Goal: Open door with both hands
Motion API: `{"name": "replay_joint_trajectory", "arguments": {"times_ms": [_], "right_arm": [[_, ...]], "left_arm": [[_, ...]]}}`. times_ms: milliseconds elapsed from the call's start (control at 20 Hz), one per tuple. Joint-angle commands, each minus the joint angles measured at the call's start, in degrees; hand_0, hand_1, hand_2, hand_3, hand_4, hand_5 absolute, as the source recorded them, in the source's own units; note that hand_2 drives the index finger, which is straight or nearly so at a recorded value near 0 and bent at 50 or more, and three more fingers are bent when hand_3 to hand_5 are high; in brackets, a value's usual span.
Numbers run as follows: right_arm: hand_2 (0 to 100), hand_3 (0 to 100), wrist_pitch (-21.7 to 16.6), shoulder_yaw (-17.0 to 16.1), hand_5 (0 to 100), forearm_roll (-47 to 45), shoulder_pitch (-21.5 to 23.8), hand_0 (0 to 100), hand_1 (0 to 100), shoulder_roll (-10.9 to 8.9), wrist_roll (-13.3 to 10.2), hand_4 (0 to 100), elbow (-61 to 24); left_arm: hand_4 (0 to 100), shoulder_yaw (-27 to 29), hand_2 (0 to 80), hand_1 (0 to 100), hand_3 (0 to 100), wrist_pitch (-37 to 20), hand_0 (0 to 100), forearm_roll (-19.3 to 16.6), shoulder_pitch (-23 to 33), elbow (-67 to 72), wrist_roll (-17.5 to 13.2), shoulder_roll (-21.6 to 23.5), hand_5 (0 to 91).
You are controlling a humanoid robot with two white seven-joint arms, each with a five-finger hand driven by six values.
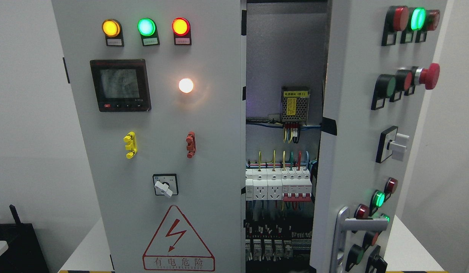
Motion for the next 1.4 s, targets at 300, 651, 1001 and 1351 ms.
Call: {"name": "replay_joint_trajectory", "arguments": {"times_ms": [300, 651, 1001, 1351], "right_arm": [[0, 0, 0.03, 0.0, 0, 0.0, 0.0, 0, 0, 0.0, 0.02, 0, 0.0], [0, 0, 0.03, 0.0, 0, 0.0, 0.0, 0, 0, 0.0, 0.1, 0, 0.0], [0, 0, 0.03, 0.0, 0, 0.0, 0.0, 0, 0, 0.0, 0.1, 0, 0.0], [0, 0, 0.03, 0.0, 0, 0.0, 0.0, 0, 0, 0.0, 0.1, 0, 0.0]], "left_arm": [[3, -1.76, 0.0, 0, 0, -3.61, 0, 14.64, 16.83, -60.93, 0.22, 21.32, 0.0], [3, -0.35, 0.0, 0, 0, -15.83, 0, 25.19, 22.82, -75.72, 0.57, 29.94, 0.0], [3, -0.44, 0.0, 0, 0, -30.16, 0, 33.27, 22.21, -77.93, 0.48, 43.55, 0.0], [3, -1.14, 0.0, 0, 0, -31.57, 0, 50.4, 8.25, -77.84, -3.28, 59.3, 0.0]]}}
